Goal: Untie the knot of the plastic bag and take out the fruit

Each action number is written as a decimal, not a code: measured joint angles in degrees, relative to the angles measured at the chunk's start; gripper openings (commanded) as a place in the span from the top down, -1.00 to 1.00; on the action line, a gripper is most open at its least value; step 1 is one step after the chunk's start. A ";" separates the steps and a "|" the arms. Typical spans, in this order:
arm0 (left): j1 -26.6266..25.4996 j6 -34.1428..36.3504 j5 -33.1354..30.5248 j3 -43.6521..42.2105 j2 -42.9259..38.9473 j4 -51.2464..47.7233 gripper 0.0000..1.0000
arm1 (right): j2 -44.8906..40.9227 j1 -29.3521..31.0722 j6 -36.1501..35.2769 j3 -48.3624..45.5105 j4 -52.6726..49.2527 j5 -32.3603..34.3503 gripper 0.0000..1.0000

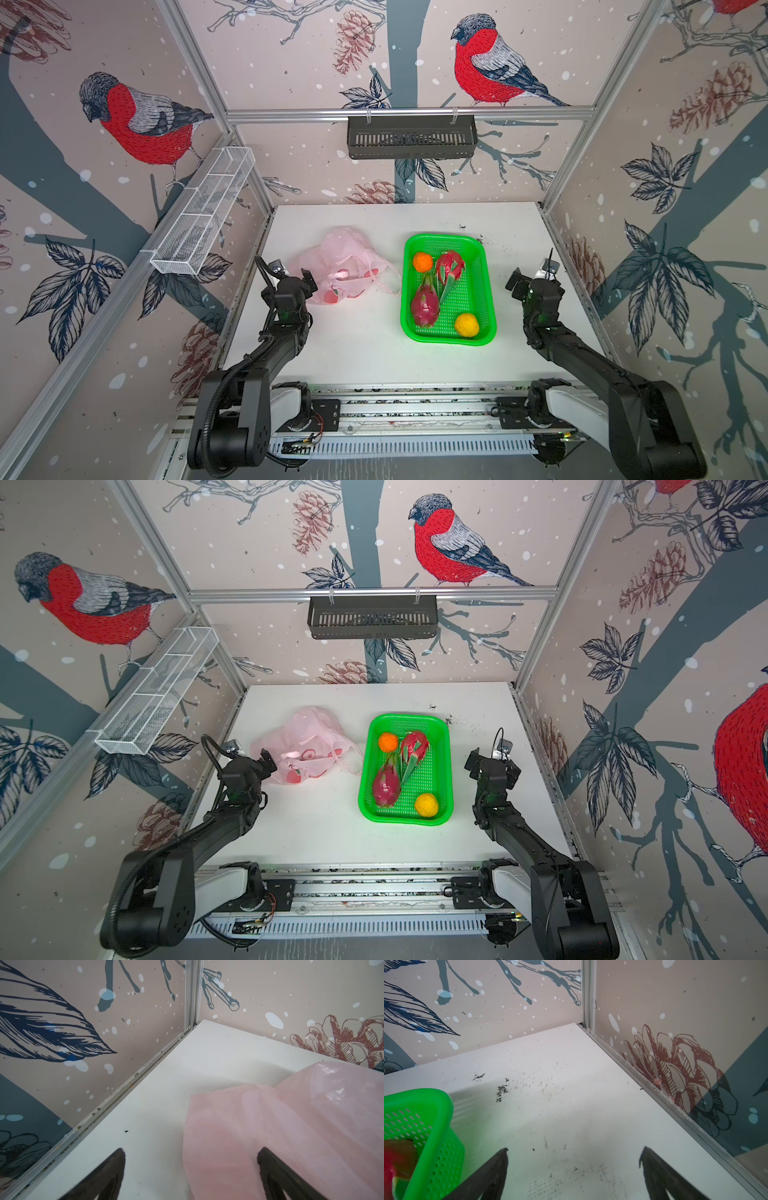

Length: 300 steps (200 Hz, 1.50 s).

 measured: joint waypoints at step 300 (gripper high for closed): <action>-0.24 8.44 16.63 -6.25 20.81 41.97 -0.97 | 24.04 -3.89 -8.57 -2.93 34.84 -7.28 -0.99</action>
